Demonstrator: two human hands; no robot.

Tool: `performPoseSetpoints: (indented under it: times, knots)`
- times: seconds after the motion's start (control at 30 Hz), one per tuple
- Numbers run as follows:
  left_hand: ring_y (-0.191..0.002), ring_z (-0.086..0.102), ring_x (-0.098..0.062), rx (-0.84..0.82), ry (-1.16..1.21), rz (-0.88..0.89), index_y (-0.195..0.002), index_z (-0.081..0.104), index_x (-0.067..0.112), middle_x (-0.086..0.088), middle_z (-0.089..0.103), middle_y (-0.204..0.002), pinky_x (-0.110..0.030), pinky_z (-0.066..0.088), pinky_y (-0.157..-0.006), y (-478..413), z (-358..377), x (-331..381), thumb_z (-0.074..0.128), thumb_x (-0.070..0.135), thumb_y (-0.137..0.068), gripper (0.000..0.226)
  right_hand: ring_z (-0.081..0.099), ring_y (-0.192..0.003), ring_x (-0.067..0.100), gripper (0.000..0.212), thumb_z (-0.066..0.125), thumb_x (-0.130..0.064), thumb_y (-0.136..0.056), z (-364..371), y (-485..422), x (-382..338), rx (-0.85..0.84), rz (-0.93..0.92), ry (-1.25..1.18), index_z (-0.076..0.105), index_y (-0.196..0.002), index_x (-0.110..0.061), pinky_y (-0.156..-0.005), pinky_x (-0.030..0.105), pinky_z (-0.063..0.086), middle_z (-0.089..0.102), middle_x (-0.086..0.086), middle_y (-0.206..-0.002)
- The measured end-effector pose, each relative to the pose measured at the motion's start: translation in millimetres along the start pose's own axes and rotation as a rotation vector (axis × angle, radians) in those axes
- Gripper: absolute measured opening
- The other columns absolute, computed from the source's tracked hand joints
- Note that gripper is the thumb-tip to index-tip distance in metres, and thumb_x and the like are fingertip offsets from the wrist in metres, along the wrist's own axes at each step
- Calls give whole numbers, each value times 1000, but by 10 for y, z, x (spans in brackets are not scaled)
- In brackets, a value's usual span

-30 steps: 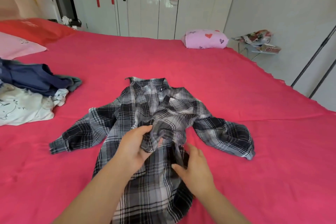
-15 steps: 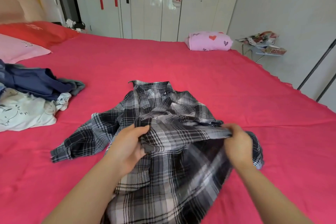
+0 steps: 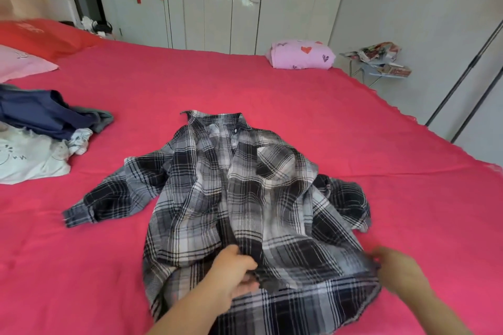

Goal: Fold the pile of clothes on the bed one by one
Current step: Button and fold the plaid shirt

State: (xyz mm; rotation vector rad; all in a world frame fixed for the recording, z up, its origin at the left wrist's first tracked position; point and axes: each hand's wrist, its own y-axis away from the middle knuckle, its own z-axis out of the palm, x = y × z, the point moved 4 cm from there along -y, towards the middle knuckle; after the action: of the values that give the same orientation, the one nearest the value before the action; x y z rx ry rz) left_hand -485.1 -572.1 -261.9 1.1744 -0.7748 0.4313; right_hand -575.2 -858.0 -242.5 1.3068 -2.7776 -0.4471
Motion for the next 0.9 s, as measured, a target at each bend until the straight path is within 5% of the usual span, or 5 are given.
performPoseSetpoints:
  times: [0.2, 0.33, 0.7, 0.83, 0.9]
  knots:
    - [-92, 60, -24, -18, -81, 35, -113, 54, 6, -11, 58, -108, -37, 54, -74, -34, 56, -88, 61, 3, -83, 31, 54, -112, 25, 53, 54, -8, -80, -255, 79, -692, 178, -164, -21, 47, -130, -26, -91, 35, 47, 50, 7, -124]
    - [-73, 40, -20, -34, 47, 182, -64, 34, 15, -6, 37, -76, -34, 30, -70, -33, 62, 26, 65, 1, -79, 38, 54, -113, 15, 41, 57, -11, -85, 1, 214, -1303, -41, -462, -167, 54, -123, -27, -99, 25, 41, 54, -3, -123]
    - [-88, 61, -28, -243, 524, 211, -94, 61, 5, -11, 64, -94, -43, 51, -75, -20, 138, 311, 60, 17, -82, 16, 48, -117, 19, 48, 50, -5, -84, 344, 227, -1216, -211, -541, -153, 52, -128, -24, -98, 24, 37, 46, -6, -108]
    - [-101, 61, -21, 60, 85, 393, -94, 68, 20, -4, 62, -113, -38, 51, -90, 57, -43, 392, 56, 2, -88, 23, 42, -124, 14, 56, 54, -4, -82, 360, 216, -1155, -193, -570, -132, 47, -134, -26, -107, 24, 31, 46, -4, -129]
    - [-104, 49, -4, 269, -447, 578, -96, 65, 28, 5, 46, -129, -8, 35, -96, 159, -179, 422, 59, 1, -85, 30, 37, -129, 15, 58, 59, -12, -85, 360, 219, -1104, -153, -560, -81, 41, -138, -28, -110, 28, 30, 41, -6, -136]
